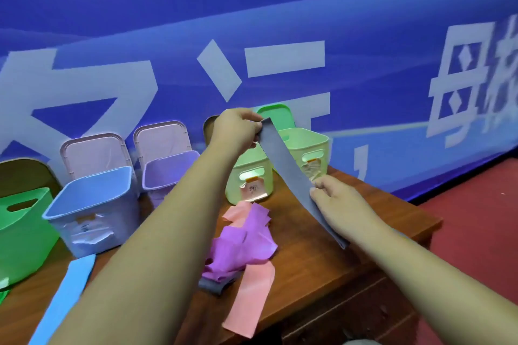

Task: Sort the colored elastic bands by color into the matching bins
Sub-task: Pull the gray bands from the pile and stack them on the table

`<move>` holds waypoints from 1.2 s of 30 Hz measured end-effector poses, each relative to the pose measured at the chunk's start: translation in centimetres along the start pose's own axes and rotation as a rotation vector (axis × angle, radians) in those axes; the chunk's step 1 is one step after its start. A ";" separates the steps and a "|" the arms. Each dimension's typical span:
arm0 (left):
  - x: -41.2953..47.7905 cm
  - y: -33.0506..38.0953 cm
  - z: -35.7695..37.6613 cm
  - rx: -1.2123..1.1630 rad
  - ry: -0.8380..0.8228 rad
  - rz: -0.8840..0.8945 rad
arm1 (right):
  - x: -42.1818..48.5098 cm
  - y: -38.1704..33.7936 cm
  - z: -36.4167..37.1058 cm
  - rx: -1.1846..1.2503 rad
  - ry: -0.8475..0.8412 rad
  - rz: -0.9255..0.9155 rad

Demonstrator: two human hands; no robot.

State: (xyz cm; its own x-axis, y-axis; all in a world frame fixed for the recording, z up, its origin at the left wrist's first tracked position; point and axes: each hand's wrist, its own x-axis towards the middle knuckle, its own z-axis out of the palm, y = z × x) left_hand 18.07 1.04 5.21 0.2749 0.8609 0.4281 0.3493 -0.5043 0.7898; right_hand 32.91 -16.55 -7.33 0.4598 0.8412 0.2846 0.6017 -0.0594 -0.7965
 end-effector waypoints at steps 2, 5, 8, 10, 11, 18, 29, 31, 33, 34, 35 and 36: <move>0.1 -0.5 2.8 0.101 0.003 0.027 | 0.2 1.4 -2.0 -0.078 -0.023 0.032; 0.2 -1.5 7.4 0.138 -0.036 0.019 | 0.7 3.3 -4.7 -0.180 -0.036 0.119; 0.3 -2.8 12.1 0.169 -0.075 0.001 | 1.4 5.3 -6.9 -0.301 -0.030 0.189; 0.4 -3.8 14.8 0.211 -0.112 -0.024 | 2.0 6.5 -7.8 -0.340 -0.029 0.219; 0.4 -4.4 16.0 0.222 -0.128 -0.045 | 2.3 7.0 -8.2 -0.358 -0.029 0.230; 1.4 -8.4 22.0 0.243 -0.174 -0.197 | 3.9 9.6 -8.4 -0.451 -0.088 0.252; 1.7 -10.2 24.5 0.409 -0.167 -0.228 | 4.3 11.0 -7.1 -0.588 -0.132 0.250; 1.6 -10.3 24.6 0.433 -0.162 -0.233 | 4.2 11.1 -7.1 -0.595 -0.130 0.247; 1.6 -10.5 24.7 0.450 -0.172 -0.242 | 4.2 11.1 -7.0 -0.601 -0.132 0.248; 1.7 -10.5 24.7 0.453 -0.178 -0.241 | 4.2 11.1 -7.0 -0.605 -0.132 0.248; 1.8 -10.6 24.7 0.458 -0.183 -0.239 | 4.2 11.1 -7.0 -0.609 -0.132 0.248; 1.9 -10.7 24.7 0.464 -0.183 -0.234 | 4.2 11.1 -7.0 -0.612 -0.131 0.242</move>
State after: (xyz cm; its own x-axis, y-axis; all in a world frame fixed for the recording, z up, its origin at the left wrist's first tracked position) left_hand 36.99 6.39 -13.31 0.2791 0.9487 0.1488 0.7668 -0.3135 0.5602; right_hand 46.10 -17.42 -11.28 0.5686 0.8217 0.0381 0.7712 -0.5164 -0.3723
